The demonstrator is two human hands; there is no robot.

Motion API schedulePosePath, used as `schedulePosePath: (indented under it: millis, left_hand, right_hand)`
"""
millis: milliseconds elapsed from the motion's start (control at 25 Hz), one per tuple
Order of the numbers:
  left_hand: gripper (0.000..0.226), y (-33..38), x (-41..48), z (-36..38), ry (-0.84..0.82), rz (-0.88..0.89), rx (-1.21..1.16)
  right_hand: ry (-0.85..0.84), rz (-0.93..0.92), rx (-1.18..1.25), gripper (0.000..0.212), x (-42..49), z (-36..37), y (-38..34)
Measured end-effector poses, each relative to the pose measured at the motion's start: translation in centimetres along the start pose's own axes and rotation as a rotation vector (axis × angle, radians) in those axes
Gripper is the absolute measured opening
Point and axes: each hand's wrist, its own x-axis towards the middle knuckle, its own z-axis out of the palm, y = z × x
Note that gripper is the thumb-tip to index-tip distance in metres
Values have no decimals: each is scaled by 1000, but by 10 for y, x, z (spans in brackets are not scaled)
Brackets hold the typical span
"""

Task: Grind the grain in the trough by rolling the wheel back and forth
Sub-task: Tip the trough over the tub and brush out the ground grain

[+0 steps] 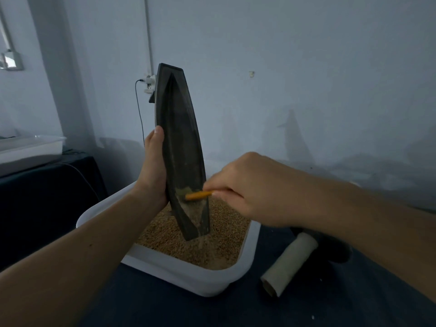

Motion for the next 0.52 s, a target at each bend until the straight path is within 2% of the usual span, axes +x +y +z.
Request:
schedulePosePath:
  millis: [360,520]
  left_hand:
    - [51,1,0,4,42,189,130]
    - [39,3,2,3,11,261,174]
  right_hand:
    - [193,-43,-111,25,19,-4,7]
    - [36,-92,-73,25,2,10,3]
